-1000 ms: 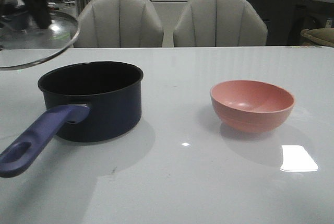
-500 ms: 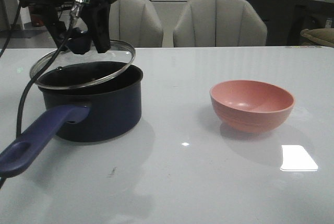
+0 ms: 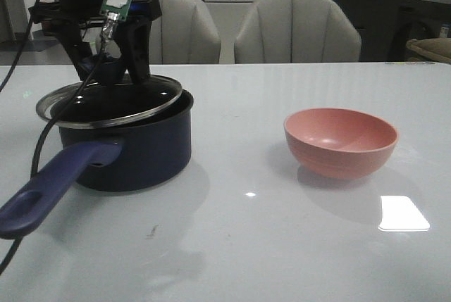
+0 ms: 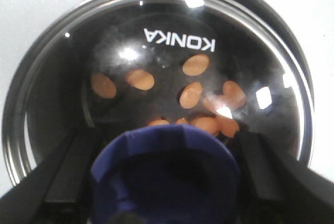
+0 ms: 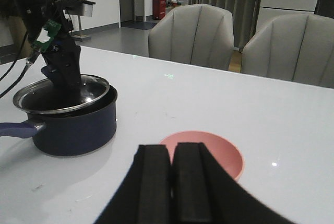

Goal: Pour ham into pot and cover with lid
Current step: 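Lower the glass lid onto the pot with the left gripper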

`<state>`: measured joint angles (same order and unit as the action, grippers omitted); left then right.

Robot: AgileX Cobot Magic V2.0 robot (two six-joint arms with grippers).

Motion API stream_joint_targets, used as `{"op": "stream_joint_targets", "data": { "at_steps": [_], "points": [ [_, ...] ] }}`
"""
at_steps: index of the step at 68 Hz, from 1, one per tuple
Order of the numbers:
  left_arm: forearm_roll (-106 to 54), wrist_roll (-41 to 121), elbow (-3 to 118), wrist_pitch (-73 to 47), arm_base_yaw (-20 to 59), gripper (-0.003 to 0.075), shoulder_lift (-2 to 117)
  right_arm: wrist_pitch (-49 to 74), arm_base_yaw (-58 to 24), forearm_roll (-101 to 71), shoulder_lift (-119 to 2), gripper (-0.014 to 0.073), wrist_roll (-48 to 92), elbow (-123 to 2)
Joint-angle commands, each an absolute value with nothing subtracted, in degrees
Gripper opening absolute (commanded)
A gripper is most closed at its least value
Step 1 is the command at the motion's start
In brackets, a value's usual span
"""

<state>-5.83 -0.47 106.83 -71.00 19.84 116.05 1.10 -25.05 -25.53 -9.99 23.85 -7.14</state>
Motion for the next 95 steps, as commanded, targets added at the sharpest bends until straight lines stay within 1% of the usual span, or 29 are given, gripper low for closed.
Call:
{"op": "stream_joint_targets", "data": {
  "at_steps": [1,36,50,95],
  "points": [
    [-7.41,-0.58,108.84,-66.25,20.34,0.0337,113.14,-3.18,-25.04,-25.80,-10.40,0.0148,24.13,-8.66],
    [-8.77,-0.58,108.84,-65.97,22.18,0.0337,113.14,-3.18,-25.04,-25.80,-10.40,0.0148,24.13,-8.66],
    [-6.85,-0.58,108.84,-66.08,22.26,0.0337,113.14,-3.18,-25.04,-25.80,-10.40,0.0148,24.13,-8.66],
    [-3.80,-0.58,108.84,-71.25,22.16,0.0337,113.14,-3.18,-25.04,-25.80,-10.40,0.0148,24.13,-8.66]
  ]
}}
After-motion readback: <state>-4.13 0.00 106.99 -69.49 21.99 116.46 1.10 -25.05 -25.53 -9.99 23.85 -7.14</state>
